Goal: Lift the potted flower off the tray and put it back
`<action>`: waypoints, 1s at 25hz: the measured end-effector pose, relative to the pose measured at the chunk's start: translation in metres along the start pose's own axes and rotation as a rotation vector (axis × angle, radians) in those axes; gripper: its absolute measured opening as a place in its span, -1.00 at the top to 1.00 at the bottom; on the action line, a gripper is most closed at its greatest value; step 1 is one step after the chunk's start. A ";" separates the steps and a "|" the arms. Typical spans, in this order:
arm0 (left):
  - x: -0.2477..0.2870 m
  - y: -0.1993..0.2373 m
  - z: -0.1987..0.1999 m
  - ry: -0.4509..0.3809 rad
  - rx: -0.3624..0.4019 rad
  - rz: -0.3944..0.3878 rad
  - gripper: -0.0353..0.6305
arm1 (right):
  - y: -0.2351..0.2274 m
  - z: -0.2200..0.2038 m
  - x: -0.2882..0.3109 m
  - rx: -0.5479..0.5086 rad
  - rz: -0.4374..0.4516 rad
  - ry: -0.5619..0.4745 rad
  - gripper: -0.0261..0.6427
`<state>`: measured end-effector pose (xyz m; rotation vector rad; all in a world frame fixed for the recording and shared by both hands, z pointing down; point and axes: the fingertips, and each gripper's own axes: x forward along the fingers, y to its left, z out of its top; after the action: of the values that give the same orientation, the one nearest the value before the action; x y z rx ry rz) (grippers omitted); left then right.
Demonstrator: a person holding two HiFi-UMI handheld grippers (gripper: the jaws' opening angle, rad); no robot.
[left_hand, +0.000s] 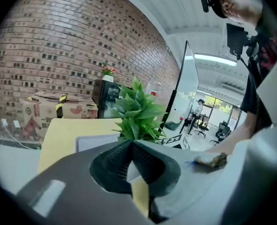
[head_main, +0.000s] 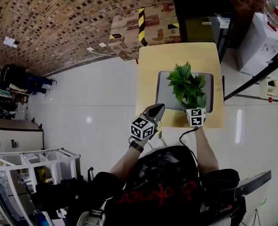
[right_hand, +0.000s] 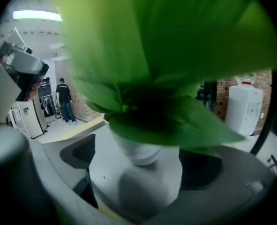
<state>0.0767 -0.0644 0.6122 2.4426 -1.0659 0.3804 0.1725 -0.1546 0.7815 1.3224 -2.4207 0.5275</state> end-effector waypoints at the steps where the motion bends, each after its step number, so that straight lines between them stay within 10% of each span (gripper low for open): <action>1: -0.011 -0.004 -0.005 -0.012 -0.016 0.003 0.92 | -0.001 -0.003 -0.016 0.044 -0.015 -0.017 -0.76; 6: -0.066 -0.016 -0.033 -0.025 -0.051 0.020 0.92 | 0.011 0.023 -0.120 0.341 -0.056 -0.137 -0.28; 16: -0.128 -0.039 0.006 -0.221 0.004 -0.074 0.92 | 0.184 0.195 -0.199 -0.136 0.142 -0.350 0.55; 25: -0.160 -0.076 -0.027 -0.252 -0.032 -0.252 0.92 | 0.288 0.190 -0.249 -0.319 0.135 -0.324 0.73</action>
<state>0.0248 0.0939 0.5470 2.6032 -0.8349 -0.0262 0.0346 0.0815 0.4560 1.1870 -2.7215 -0.0528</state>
